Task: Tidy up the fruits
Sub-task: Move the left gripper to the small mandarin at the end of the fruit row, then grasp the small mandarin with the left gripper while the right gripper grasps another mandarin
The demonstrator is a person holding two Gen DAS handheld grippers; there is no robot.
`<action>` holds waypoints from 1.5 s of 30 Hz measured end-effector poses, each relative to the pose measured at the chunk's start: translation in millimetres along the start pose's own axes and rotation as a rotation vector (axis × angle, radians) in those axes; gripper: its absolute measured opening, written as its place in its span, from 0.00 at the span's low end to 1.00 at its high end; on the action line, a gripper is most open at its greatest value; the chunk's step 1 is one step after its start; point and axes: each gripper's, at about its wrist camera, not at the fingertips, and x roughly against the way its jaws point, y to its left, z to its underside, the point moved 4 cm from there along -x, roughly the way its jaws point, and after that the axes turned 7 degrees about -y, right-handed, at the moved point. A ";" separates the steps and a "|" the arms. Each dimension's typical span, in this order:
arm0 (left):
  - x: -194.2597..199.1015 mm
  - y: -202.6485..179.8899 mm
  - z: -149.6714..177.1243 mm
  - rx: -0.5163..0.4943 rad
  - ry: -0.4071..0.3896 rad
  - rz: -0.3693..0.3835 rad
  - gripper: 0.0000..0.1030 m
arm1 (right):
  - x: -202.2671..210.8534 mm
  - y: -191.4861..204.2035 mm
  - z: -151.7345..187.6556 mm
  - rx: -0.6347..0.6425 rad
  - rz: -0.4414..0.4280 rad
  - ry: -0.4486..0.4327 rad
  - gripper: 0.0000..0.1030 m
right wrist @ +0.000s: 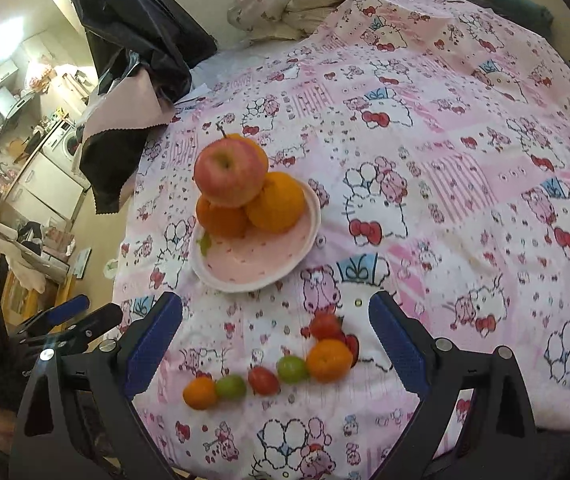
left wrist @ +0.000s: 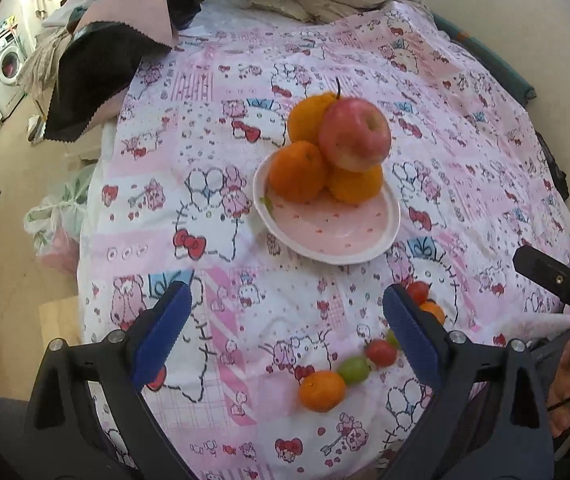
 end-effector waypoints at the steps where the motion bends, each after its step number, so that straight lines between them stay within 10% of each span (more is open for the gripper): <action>1: -0.9 -0.6 2.6 0.001 0.006 0.001 0.92 | -0.5 -0.9 3.3 -0.005 0.000 0.002 0.94; 12: -27.5 4.5 30.8 0.092 0.162 0.027 0.90 | -31.1 -17.2 24.0 -0.129 0.021 0.128 0.94; 17: -45.6 9.8 49.3 0.147 0.284 0.054 0.70 | -32.2 -18.1 25.0 -0.142 0.013 0.133 0.94; 26: -69.0 -31.4 104.0 -0.051 0.483 0.085 0.67 | -31.7 -15.1 20.7 -0.135 0.007 0.125 0.94; 31: -76.0 -41.5 112.2 -0.160 0.456 0.029 0.62 | -32.6 -10.4 19.9 -0.115 -0.002 0.128 0.94; 35: -80.7 -47.5 116.2 -0.182 0.475 0.048 0.36 | -31.8 -12.4 20.2 -0.121 -0.008 0.128 0.94; 45: -35.5 -35.5 85.4 -0.127 0.341 0.038 0.35 | -44.6 -43.8 31.7 -0.225 0.033 0.220 0.90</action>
